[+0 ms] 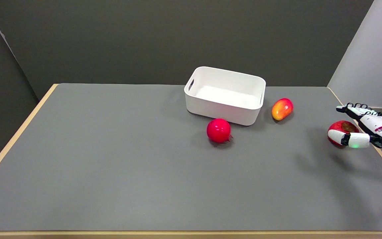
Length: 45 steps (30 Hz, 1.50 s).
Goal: Pick up tomato.
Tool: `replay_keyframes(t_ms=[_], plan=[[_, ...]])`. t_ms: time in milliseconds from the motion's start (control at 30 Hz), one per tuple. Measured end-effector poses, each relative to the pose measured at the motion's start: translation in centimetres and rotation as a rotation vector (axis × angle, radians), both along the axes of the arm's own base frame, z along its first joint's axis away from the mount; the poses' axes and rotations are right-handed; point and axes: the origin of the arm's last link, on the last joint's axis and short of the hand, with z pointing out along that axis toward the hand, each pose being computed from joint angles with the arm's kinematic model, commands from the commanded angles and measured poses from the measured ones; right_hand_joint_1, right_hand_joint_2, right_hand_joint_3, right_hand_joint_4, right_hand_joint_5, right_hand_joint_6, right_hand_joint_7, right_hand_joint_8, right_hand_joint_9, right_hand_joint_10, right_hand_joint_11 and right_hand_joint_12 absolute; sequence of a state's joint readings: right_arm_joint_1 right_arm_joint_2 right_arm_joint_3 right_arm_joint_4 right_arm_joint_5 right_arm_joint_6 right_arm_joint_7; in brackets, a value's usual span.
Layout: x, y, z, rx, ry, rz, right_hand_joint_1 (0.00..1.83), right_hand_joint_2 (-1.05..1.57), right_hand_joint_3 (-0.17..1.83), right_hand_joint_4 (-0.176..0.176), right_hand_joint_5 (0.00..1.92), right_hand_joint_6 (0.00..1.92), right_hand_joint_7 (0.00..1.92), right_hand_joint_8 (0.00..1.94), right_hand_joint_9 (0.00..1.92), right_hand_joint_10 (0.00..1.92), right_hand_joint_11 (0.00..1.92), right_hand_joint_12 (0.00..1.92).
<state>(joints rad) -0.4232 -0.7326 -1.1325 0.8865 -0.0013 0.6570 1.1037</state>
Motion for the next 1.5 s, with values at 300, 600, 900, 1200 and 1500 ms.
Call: replay_keyframes(t_ms=[300, 600, 900, 1200, 1500], plan=[[-0.8, -0.2, -0.3, -0.004, -0.014, -0.027, 0.26, 0.49, 0.95, 0.054, 0.09, 0.45, 0.04, 0.31, 0.00, 0.38, 0.02, 0.98], [-1.1, -0.5, -0.4, -0.004, -0.019, -0.034, 0.27, 0.50, 0.95, 0.059, 0.10, 0.46, 0.04, 0.35, 0.00, 0.41, 0.02, 0.97], [-1.3, -0.6, -0.4, -0.008, -0.018, -0.041, 0.28, 0.49, 0.95, 0.065, 0.11, 0.48, 0.06, 0.37, 0.00, 0.41, 0.00, 0.96], [-1.4, -0.5, -0.4, -0.011, -0.019, -0.045, 0.29, 0.51, 0.96, 0.067, 0.13, 0.49, 0.07, 0.37, 0.02, 0.40, 0.00, 0.96], [-1.5, 0.0, 0.1, -0.032, -0.019, -0.051, 0.39, 0.55, 0.82, 0.071, 0.20, 0.40, 0.12, 0.26, 0.00, 0.46, 0.00, 1.04]])
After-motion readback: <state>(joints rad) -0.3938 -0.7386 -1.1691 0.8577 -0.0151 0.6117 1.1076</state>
